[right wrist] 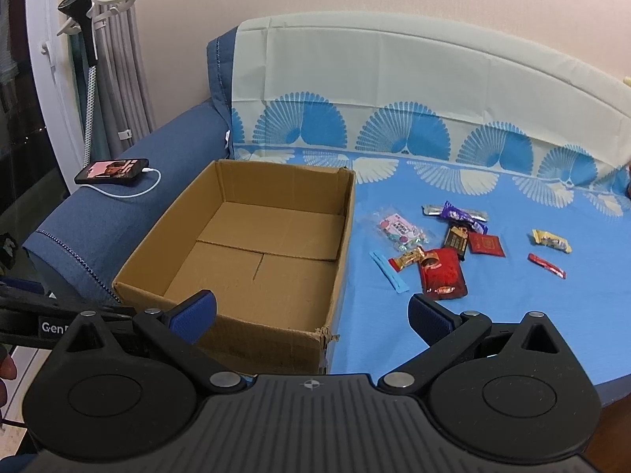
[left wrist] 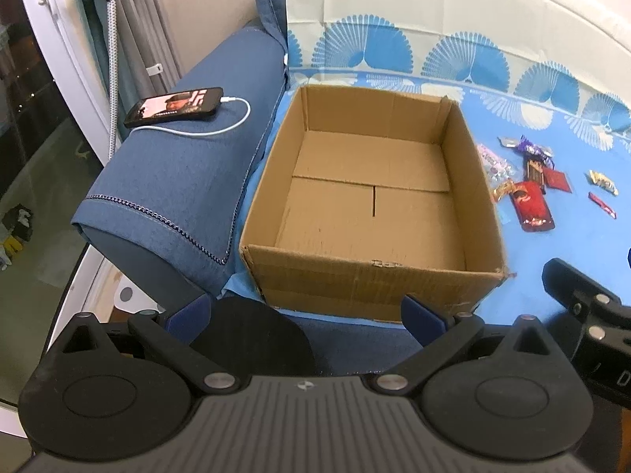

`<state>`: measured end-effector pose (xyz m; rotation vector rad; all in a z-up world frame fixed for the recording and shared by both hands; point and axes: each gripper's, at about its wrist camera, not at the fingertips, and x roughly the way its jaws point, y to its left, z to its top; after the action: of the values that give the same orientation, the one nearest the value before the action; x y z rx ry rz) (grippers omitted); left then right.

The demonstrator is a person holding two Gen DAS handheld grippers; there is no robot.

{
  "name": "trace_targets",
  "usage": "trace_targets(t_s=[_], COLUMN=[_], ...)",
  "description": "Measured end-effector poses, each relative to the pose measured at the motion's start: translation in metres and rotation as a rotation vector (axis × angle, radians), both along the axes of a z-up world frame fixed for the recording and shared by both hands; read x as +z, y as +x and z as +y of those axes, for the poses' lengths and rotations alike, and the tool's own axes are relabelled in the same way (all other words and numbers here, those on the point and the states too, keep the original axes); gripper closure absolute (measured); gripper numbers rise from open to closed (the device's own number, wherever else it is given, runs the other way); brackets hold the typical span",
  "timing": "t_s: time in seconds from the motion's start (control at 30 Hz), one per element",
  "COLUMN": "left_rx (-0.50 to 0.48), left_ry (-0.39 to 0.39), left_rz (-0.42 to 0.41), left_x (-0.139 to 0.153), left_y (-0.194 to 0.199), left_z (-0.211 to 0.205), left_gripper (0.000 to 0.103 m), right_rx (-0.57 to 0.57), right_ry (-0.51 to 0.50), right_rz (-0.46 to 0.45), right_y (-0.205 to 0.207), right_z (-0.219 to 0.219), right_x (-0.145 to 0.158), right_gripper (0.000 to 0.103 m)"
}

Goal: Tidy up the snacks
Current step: 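Move both tools from the box toward the snack pile, then grasp the clear candy bag with left tool while right tool grasps red coffee pouch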

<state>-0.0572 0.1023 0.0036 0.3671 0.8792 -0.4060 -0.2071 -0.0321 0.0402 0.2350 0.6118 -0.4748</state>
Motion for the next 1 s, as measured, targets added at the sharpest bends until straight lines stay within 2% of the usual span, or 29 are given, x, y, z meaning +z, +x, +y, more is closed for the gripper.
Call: trace_targets(t_s=[0.1, 0.27, 0.37, 0.5, 0.53, 0.73, 1.0], left_rx=[-0.007, -0.018, -0.025, -0.051, -0.061, -0.148, -0.284], left_ry=[0.028, 0.068, 0.085, 0.105, 0.109, 0.121, 0.147], left_rz=[0.004, 0.014, 0.021, 0.030, 0.030, 0.052, 0.109], left_x=[-0.004, -0.008, -0.010, -0.011, -0.011, -0.014, -0.032], left_y=[0.001, 0.003, 0.004, 0.004, 0.004, -0.003, -0.014], left_z=[-0.006, -0.021, -0.034, -0.054, -0.060, -0.111, -0.198], left_gripper=[0.000, 0.000, 0.000, 0.000, 0.000, 0.000, 0.000], right_rx=[-0.013, -0.042, -0.063, -0.109, -0.127, -0.263, -0.498], right_ry=[-0.004, 0.047, 0.059, 0.095, 0.112, 0.142, 0.173], right_rz=[-0.010, -0.008, -0.062, -0.080, -0.054, -0.042, -0.008], right_y=[0.000, -0.002, -0.006, -0.014, -0.016, -0.040, -0.087], right_z=[-0.005, -0.019, -0.032, -0.055, -0.061, -0.108, -0.188], right_x=[-0.006, -0.013, -0.017, -0.023, -0.024, -0.039, -0.060], right_gripper=[0.000, 0.000, 0.000, 0.000, 0.000, 0.000, 0.000])
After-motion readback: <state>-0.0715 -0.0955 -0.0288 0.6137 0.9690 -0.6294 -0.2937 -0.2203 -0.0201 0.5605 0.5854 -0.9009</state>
